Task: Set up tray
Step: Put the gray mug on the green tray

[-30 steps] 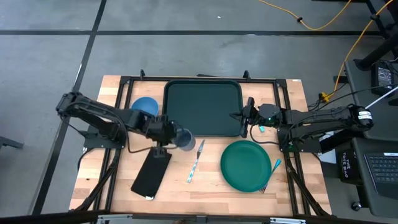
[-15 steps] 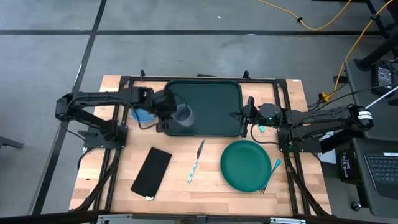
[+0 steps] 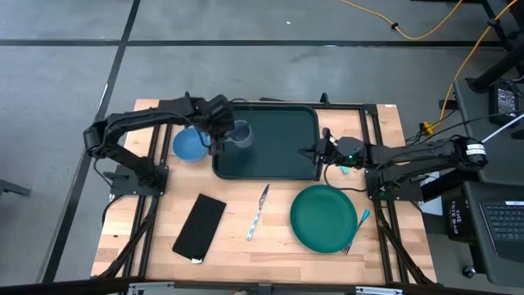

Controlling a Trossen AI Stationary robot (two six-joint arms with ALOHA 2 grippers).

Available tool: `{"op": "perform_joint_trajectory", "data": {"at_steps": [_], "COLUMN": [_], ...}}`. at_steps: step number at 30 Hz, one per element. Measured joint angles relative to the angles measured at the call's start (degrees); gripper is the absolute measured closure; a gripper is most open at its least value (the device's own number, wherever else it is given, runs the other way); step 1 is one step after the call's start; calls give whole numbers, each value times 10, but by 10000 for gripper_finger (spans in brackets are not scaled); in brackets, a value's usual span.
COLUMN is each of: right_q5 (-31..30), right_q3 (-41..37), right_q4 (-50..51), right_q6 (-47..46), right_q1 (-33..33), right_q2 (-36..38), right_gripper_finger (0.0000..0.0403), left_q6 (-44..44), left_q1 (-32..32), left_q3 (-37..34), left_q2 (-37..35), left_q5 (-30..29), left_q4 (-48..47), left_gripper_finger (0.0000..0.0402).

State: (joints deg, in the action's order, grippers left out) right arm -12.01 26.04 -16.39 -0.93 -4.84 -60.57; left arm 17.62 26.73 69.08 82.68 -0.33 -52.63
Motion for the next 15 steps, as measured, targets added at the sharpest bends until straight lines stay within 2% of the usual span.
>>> {"op": "perform_joint_trajectory", "data": {"at_steps": [6,11,15], "right_q5": [-4,-5,-5], "right_q3": [0,0,0], "right_q4": [-32,-53,-72], "right_q6": [13,28,30], "right_q1": [0,-5,-14], "right_q2": [-40,-57,-57], "right_gripper_finger": [392,392,392], "left_q6": [55,103,136], "left_q1": [45,93,133], "left_q3": [72,125,150], "left_q2": [69,118,148], "left_q5": [4,45,49], "left_q4": [-44,-77,-86], "left_gripper_finger": [361,362,362]}}
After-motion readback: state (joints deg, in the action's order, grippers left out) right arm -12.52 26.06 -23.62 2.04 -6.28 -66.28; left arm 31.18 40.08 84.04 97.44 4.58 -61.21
